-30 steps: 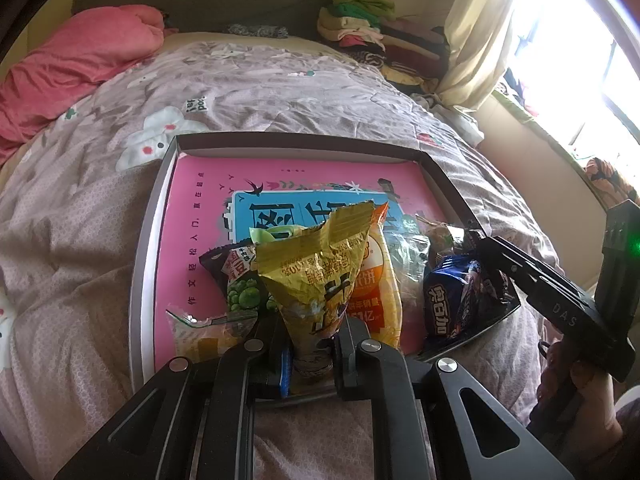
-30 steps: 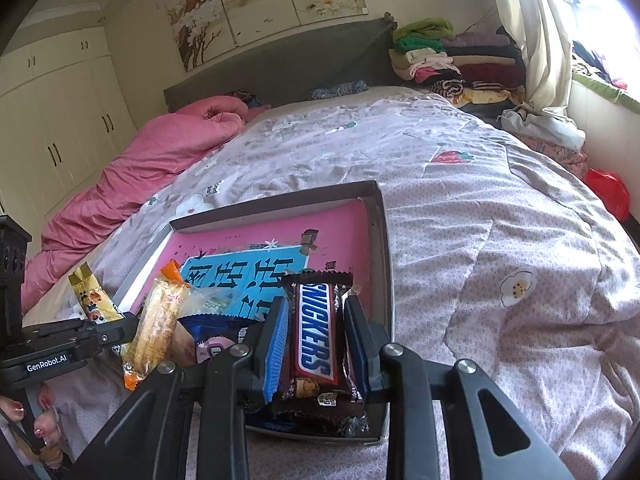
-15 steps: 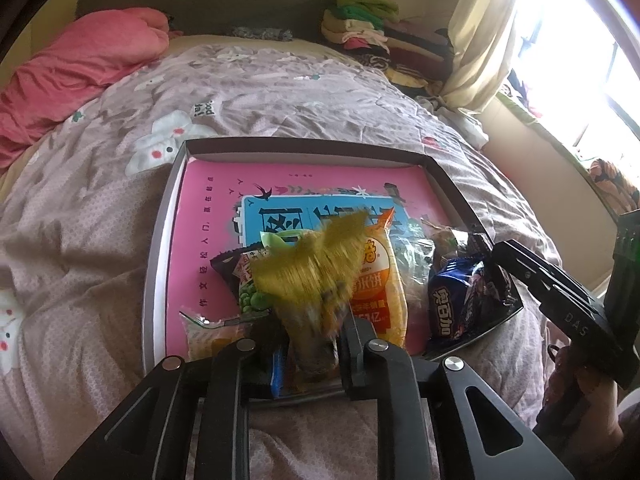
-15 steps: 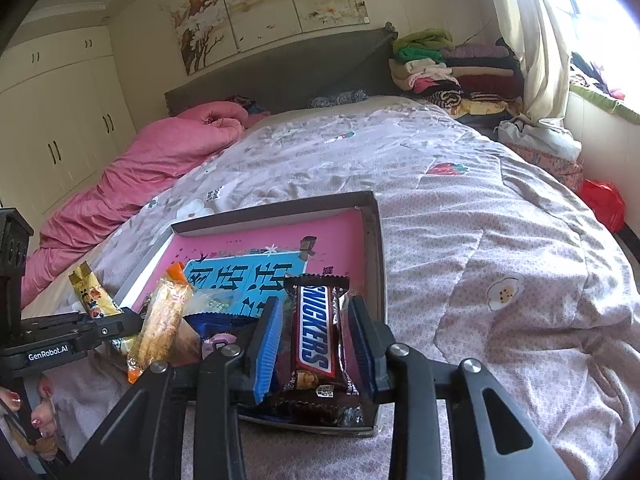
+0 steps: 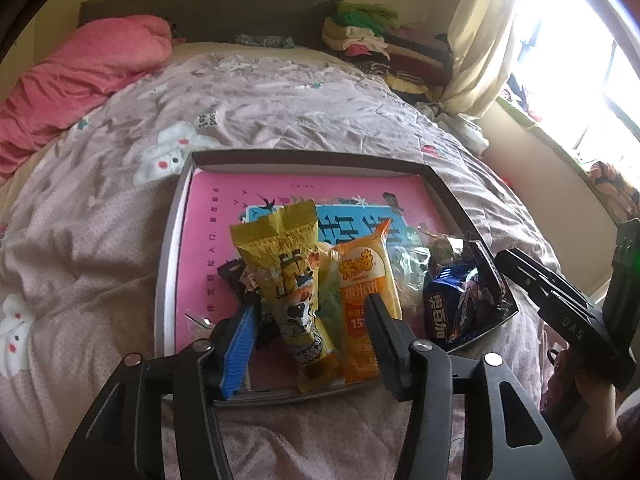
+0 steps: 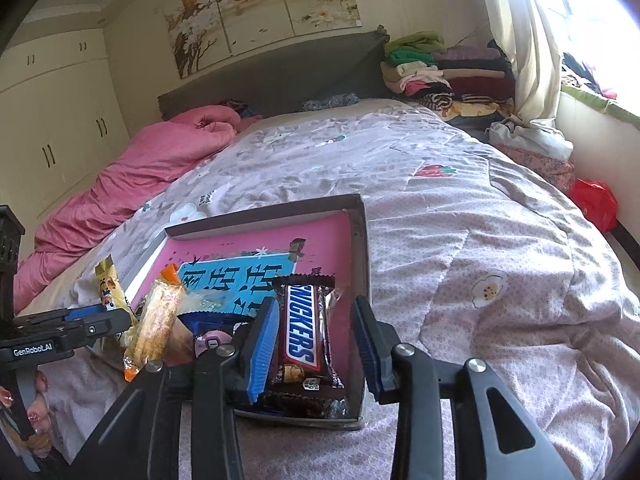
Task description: Organize snacks
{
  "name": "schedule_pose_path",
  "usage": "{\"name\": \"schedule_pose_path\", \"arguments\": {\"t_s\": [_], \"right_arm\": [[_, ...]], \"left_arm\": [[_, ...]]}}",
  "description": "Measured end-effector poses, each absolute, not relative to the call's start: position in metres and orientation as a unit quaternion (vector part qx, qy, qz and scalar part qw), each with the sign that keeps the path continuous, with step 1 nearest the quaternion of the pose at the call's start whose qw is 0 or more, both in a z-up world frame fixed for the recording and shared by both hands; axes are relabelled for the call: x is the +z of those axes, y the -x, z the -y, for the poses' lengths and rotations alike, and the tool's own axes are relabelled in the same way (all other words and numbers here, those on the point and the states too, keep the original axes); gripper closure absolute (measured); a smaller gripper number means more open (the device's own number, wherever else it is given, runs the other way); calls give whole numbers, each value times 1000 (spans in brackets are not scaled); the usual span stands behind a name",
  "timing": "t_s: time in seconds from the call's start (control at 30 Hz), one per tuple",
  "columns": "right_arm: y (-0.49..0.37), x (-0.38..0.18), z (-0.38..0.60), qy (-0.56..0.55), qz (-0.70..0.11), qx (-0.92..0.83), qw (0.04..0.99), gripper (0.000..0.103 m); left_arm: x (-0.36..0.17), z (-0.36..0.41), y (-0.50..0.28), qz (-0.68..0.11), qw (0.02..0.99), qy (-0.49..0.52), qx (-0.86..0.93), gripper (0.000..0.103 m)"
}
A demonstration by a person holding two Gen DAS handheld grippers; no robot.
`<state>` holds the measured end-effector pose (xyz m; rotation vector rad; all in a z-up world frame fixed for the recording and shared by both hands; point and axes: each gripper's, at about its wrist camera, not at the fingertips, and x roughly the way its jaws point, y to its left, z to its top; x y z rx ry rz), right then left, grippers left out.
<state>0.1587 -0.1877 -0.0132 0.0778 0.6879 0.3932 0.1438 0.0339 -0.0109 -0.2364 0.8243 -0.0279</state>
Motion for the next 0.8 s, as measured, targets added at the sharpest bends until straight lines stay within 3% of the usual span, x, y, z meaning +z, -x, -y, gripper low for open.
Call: {"name": "schedule_pose_path", "arguments": {"t_s": [0.43,0.8], "right_arm": [[-130,8,177,-33,-293,217,930,42],[-100,17,171,-69,-324,209,920,23]], "left_arm": [[18,-40,-125,-366,925,92,41,32],[24,-45,-95,-393,911,111,55,26]]}}
